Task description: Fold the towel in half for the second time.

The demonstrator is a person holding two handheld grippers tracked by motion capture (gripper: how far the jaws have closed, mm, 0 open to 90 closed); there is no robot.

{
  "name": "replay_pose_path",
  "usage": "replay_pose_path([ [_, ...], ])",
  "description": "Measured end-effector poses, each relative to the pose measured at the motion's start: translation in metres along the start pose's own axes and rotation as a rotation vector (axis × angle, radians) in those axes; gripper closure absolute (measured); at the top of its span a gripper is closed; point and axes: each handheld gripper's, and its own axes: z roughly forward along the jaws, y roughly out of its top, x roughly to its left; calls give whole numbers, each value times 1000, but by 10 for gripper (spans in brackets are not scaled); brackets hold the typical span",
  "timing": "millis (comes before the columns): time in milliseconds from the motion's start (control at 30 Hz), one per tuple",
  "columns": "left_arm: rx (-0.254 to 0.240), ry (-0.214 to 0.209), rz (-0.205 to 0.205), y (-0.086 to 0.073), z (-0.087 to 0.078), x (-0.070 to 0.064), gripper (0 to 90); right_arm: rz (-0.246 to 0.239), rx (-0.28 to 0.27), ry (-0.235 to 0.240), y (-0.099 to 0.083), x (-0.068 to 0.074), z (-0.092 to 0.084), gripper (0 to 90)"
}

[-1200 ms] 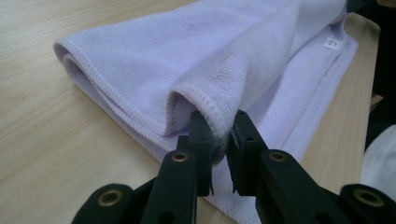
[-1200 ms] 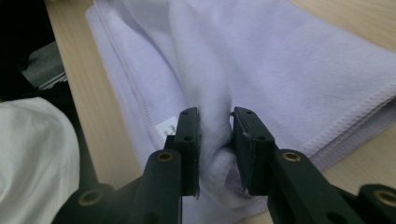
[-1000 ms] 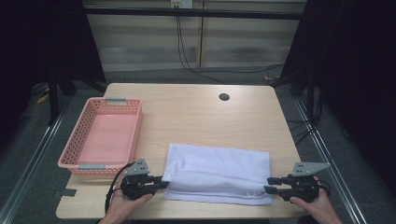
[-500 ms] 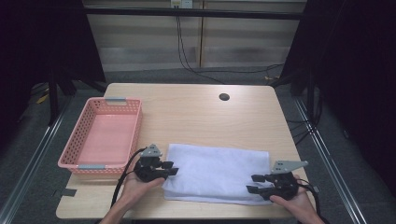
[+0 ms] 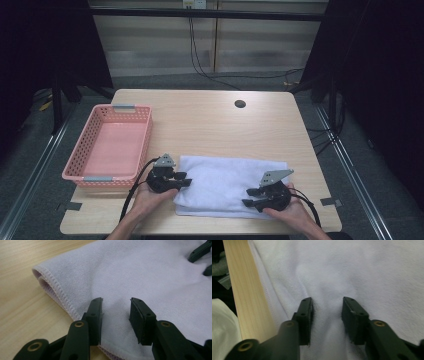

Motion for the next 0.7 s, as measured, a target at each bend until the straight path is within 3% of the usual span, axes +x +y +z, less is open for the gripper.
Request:
replay_pose_path([
  [100, 9, -15, -5, 0, 1, -4, 637, 21, -1, 9, -3, -7, -5, 659],
  [133, 12, -28, -4, 0, 4, -11, 637, 14, 7, -12, -8, -11, -11, 663],
  [267, 23, -64, -3, 3, 11, -22, 617, 38, 4, -24, -18, -23, -24, 658],
  [300, 31, -73, 8, 6, 13, -25, 598, 48, 3, -24, -20, -25, -27, 644],
  [367, 34, -82, -12, 15, 14, -26, 567, 64, 5, -23, -21, -25, -31, 535],
  [433, -18, -75, -45, 25, 8, -20, 548, 60, -5, -34, -20, -17, -34, 480],
  [533, -62, -22, -25, 37, 0, -9, 550, 54, -83, 32, -13, 1, -37, 458],
  [600, -68, -5, -24, 40, -1, -3, 550, 41, -91, 39, -9, 8, -35, 456],
  [633, -75, 25, -51, 40, 0, 8, 550, 23, -103, 86, 3, 24, -22, 436],
  [700, -64, 48, -54, 39, 1, 11, 550, 8, -103, 104, 9, 30, -15, 428],
])
